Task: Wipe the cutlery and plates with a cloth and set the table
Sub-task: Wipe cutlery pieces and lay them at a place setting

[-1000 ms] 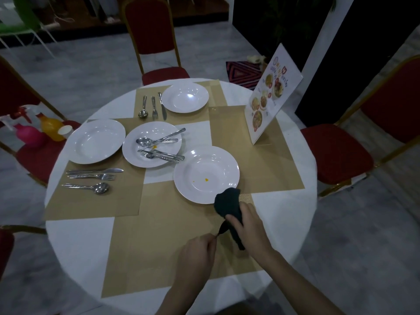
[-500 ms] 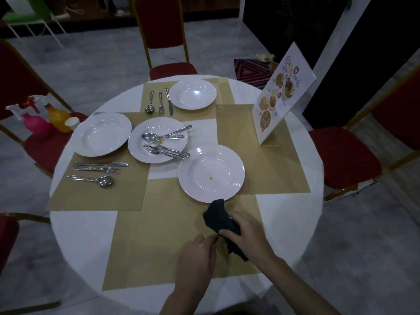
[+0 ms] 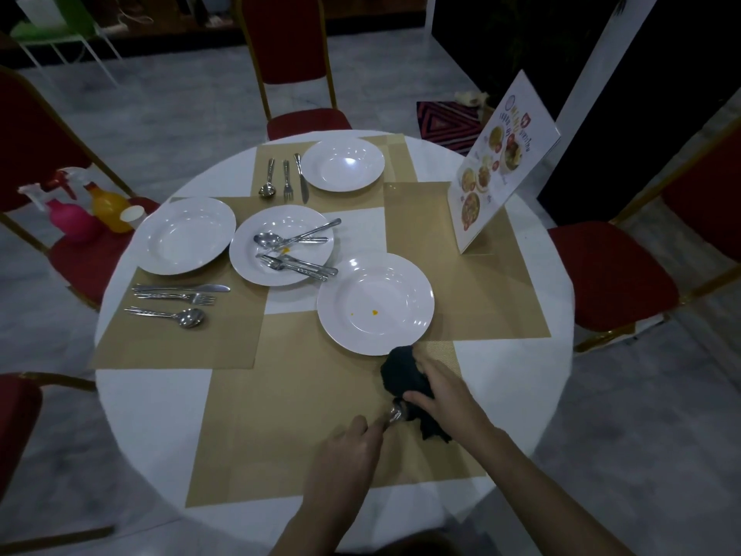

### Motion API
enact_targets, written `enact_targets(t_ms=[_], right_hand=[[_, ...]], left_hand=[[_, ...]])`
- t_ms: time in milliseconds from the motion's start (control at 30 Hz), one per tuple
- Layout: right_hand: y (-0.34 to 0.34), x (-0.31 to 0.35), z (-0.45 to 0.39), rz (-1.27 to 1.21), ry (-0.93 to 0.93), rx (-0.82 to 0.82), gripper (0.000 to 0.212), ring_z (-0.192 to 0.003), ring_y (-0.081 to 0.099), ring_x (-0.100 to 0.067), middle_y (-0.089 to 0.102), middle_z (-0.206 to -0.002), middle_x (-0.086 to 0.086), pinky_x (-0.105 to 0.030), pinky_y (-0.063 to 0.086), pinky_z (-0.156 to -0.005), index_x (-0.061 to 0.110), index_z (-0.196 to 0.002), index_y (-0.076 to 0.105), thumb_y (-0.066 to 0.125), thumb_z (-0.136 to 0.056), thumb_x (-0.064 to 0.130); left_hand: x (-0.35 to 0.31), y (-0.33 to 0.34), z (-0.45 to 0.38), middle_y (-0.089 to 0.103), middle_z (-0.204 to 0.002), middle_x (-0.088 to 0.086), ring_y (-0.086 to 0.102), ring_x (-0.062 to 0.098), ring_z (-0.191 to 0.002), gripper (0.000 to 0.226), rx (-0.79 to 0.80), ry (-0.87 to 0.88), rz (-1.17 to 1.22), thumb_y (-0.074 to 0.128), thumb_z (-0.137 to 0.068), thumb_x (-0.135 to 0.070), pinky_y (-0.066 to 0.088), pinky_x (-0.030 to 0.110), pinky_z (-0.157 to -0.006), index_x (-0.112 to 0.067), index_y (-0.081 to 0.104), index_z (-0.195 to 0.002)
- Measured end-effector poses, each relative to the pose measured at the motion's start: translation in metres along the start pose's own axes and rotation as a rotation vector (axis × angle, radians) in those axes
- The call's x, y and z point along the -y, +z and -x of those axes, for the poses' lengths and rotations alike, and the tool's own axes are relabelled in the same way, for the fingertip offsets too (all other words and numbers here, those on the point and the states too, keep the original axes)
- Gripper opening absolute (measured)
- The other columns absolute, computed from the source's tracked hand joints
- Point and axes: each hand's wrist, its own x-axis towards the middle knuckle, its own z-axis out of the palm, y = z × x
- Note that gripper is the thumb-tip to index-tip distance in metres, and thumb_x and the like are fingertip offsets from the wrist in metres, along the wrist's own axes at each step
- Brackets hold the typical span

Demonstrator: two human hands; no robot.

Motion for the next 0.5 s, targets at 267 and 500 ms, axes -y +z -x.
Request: enact_targets(t_ms=[267,500], right_hand=[[0.034,0.025,0.029,-0.093,-0.126,-0.274,0.030,-0.094,0.044,0.016,0.054,-0.100,0.011,-0.002,0.034,-0.076,0.015,-0.116,0.060,0.067,-0.090,0.026],[0.037,0.020,0.018,0.005,-0.160,-0.206,0.024,-0.086,0.049,-0.006,0.052,-0.097,0.009,-0.011,0.038,-0.071,0.012,-0.108,0.059,0.065,-0.091,0.027]], left_hand=[[0.010,0.009,-0.004,0.063,-0.079,-0.003,0.059,0.017,-0.065,0.029,-0.030,-0.188,0.362,0.036,-0.099,-0.034,0.048,0.035,-0.056,-0.024,0.062,-0.103],[0.007,0.022,-0.004,0.067,-0.083,0.003,0.061,0.018,-0.072,0.029,0.078,-0.209,0.501,0.035,-0.102,-0.026,0.047,0.041,-0.068,-0.013,0.059,-0.095]])
